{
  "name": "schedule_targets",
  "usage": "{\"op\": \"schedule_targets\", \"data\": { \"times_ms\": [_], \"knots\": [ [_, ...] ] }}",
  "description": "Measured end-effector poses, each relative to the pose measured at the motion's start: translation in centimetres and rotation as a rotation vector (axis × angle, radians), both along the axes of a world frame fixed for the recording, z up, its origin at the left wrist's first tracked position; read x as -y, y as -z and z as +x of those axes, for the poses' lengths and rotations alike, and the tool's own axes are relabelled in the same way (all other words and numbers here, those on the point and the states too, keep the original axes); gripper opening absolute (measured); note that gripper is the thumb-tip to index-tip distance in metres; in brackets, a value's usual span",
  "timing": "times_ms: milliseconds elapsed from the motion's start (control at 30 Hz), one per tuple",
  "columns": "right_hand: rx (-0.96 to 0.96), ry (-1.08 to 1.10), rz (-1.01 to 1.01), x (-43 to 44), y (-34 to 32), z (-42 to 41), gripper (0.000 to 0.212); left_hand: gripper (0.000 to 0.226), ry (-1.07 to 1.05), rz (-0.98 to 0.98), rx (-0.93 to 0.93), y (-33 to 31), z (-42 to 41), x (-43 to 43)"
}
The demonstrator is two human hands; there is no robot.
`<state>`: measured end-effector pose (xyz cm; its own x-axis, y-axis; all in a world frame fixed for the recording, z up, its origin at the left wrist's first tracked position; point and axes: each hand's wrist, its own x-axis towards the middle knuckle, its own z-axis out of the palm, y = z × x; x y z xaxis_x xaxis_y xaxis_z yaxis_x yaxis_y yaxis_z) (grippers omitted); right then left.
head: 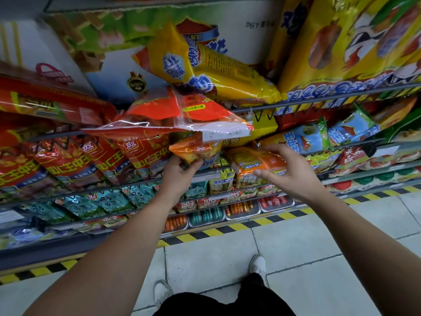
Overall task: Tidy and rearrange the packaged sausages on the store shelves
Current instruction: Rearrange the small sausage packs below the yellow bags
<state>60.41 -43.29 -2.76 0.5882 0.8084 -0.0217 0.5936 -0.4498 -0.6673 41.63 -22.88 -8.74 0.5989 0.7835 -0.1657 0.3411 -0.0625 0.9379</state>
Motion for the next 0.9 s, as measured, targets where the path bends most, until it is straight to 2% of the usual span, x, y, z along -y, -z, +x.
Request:
{"op": "schedule_targets", "data": {
  "times_ms": [200,333,533,667,767,900],
  "knots": [
    [-0.266,0.038,0.092,1.2,1.8,1.6,0.081,0.052,0.040,-0.093,-0.057,-0.4,0.8,-1.2],
    [-0.289,0.076,0.111,1.2,3.4,2.6,0.056,0.048,0.019,-0.080,-0.109,-0.8,1.0,-1.4],
    [-0.346,0.093,0.163,0.4,4.5,2.8,0.053,0.037,-0.051,0.053,-0.238,-0.8,1.2,-1.1],
    [-0.358,0.077,0.177,0.2,4.8,2.6,0.048,0.050,-0.059,0.166,-0.358,-1.1,1.3,-0.8],
    [-0.367,0.083,0.206,-0.6,4.6,2.3,0.041,0.054,-0.070,0.183,-0.381,-1.0,1.4,-0.7],
    [-0.334,0.084,0.199,-2.2,4.0,2.2,0.031,0.046,-0.104,0.145,-0.375,-1.3,1.6,-0.4]
  ]
}}
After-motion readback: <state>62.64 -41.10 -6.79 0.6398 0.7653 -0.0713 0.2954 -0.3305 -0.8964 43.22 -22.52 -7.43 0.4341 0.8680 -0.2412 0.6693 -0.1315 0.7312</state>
